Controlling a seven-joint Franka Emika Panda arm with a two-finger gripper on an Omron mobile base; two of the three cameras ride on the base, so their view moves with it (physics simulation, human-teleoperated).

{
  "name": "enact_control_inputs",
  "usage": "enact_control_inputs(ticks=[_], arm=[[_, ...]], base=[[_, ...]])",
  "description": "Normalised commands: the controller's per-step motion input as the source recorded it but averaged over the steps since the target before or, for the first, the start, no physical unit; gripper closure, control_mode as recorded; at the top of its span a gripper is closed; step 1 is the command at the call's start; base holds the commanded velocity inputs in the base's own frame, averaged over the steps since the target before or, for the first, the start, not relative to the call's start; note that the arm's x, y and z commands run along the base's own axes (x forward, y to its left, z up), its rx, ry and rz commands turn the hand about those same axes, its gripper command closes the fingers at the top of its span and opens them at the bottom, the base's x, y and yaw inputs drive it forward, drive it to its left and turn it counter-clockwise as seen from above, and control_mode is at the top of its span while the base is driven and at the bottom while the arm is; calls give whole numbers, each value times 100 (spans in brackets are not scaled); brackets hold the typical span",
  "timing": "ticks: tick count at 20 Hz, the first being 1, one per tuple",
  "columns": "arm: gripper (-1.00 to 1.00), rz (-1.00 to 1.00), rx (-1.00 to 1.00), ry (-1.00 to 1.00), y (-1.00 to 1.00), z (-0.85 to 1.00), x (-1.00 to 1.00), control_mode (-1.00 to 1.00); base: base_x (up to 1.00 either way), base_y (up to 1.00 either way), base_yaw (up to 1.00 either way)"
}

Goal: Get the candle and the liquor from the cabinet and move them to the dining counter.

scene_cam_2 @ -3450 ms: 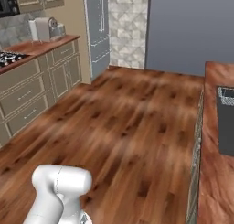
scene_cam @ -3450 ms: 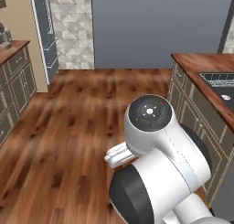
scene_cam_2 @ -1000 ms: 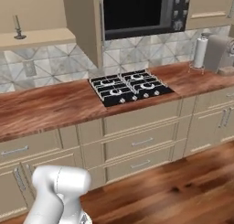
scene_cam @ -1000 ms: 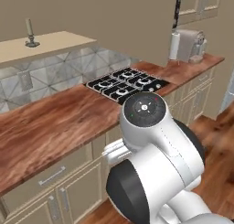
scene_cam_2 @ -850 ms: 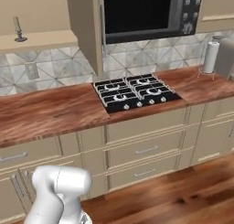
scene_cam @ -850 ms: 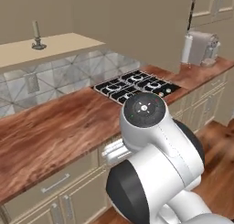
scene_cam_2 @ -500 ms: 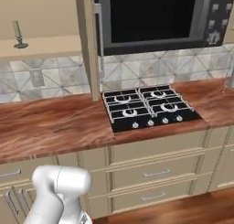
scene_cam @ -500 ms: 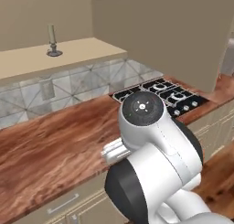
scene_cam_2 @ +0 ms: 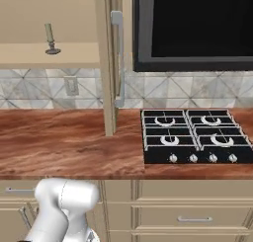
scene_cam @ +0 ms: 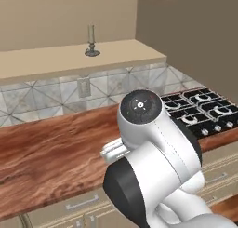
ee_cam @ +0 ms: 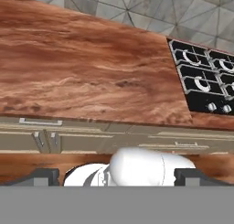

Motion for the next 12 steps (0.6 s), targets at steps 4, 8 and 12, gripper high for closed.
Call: enact_control_inputs(ticks=[4, 8, 12], arm=[[-100, 0, 0, 0, 0, 0, 0, 100], [-100, 0, 0, 0, 0, 0, 0, 100], [-100, 0, 0, 0, 0, 0, 0, 100]], base=[[51, 2, 45], [96, -14, 33], [100, -37, 28]])
